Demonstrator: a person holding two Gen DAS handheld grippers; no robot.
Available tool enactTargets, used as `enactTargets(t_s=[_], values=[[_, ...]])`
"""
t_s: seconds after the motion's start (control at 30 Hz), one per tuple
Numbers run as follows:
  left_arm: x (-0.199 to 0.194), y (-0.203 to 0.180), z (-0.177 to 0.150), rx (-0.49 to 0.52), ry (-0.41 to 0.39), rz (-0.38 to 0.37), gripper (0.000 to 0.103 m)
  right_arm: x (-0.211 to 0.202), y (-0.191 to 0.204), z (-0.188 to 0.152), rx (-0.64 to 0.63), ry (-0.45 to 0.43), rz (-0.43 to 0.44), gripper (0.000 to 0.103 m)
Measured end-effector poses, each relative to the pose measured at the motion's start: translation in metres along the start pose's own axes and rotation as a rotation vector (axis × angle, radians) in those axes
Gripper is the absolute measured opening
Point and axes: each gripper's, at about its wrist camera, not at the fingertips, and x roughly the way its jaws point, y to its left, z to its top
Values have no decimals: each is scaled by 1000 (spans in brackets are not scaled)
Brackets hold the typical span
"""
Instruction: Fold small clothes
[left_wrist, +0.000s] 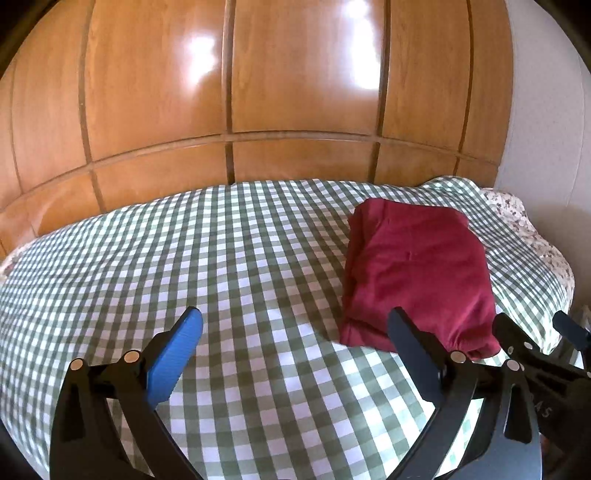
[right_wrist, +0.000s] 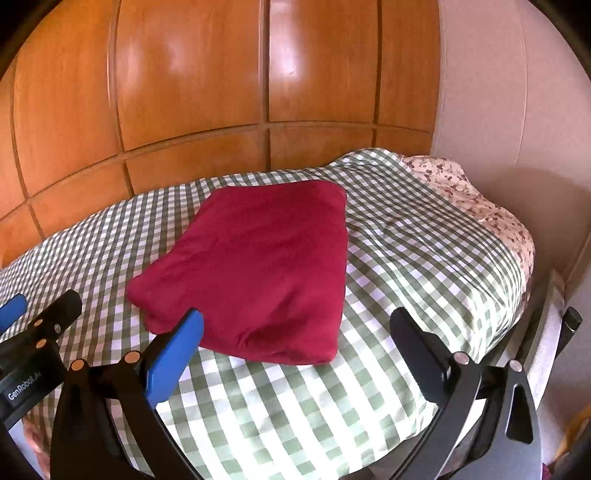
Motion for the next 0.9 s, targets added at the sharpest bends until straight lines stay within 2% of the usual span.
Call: enactTargets(t_s=[0.43, 0.9], values=[[-2, -8, -8, 12, 17, -21, 99, 2, -6, -2, 28, 1, -12, 100], [0, -2, -12, -4, 4, 38, 99, 4, 0, -6, 0, 8, -13, 101]])
